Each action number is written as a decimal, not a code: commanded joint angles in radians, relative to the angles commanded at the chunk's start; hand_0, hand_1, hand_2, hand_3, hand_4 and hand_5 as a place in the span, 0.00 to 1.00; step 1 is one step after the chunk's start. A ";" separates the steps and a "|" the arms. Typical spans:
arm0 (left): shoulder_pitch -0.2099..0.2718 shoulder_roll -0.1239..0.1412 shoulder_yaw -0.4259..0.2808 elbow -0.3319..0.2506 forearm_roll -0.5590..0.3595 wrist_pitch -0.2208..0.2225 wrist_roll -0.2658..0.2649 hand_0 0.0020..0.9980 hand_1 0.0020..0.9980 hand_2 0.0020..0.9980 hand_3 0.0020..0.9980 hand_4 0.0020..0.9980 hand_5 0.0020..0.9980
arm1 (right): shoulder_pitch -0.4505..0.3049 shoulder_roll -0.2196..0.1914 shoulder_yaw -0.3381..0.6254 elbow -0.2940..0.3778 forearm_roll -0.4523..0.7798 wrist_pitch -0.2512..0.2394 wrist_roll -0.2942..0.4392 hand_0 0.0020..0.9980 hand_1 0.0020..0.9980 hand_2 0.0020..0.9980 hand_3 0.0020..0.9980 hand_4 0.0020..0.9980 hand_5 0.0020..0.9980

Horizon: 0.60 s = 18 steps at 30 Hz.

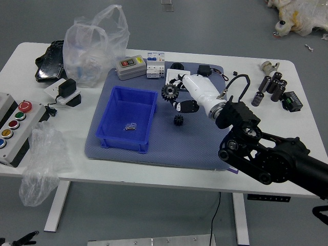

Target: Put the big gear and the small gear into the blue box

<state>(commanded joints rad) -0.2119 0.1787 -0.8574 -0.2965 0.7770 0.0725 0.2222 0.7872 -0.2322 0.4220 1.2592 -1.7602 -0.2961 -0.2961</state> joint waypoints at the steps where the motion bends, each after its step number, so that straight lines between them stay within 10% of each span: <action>1: 0.000 0.000 -0.001 0.000 0.001 0.000 0.000 0.65 0.48 0.52 0.71 0.73 0.63 | 0.005 0.004 -0.013 0.006 0.003 0.001 0.003 0.88 0.67 0.49 0.53 0.58 0.00; 15: -0.001 -0.001 -0.006 -0.001 0.008 0.000 0.005 0.65 0.48 0.52 0.71 0.73 0.63 | 0.027 0.028 -0.123 0.000 0.062 0.111 -0.071 0.91 0.72 0.59 0.60 0.51 0.04; 16: -0.001 -0.001 -0.005 -0.001 0.007 0.000 0.004 0.65 0.48 0.52 0.71 0.73 0.63 | 0.027 0.028 -0.123 -0.002 0.064 0.115 -0.074 0.95 0.77 0.75 0.71 0.40 0.15; 18: -0.002 -0.001 -0.005 -0.001 0.006 0.000 0.004 0.65 0.48 0.52 0.71 0.73 0.63 | 0.027 0.028 -0.124 -0.006 0.066 0.122 -0.081 0.95 0.77 0.75 0.71 0.40 0.15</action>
<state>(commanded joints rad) -0.2140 0.1775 -0.8619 -0.2974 0.7834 0.0721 0.2260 0.8139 -0.2039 0.2979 1.2536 -1.6943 -0.1741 -0.3771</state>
